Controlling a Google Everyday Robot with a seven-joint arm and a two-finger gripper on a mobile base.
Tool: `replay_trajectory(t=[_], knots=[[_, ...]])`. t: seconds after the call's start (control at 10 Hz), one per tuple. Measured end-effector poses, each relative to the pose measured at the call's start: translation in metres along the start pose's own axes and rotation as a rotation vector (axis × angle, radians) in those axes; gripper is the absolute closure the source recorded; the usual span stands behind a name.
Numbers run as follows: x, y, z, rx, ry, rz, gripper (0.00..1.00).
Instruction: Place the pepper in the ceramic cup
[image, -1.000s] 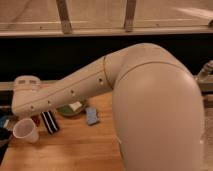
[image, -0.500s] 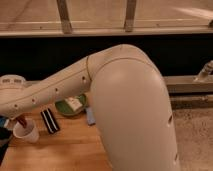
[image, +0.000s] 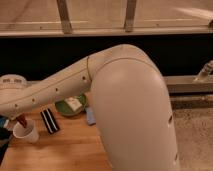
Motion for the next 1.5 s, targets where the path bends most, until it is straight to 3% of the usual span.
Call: replay_trajectory(t=[0.6, 1.0, 1.5], knots=[[0.000, 0.000, 0.000, -0.001, 0.001, -0.001, 1.00], [-0.014, 0.009, 0.024, -0.029, 0.016, -0.033, 1.00], [-0.010, 0.008, 0.033, -0.036, 0.033, -0.028, 0.98]])
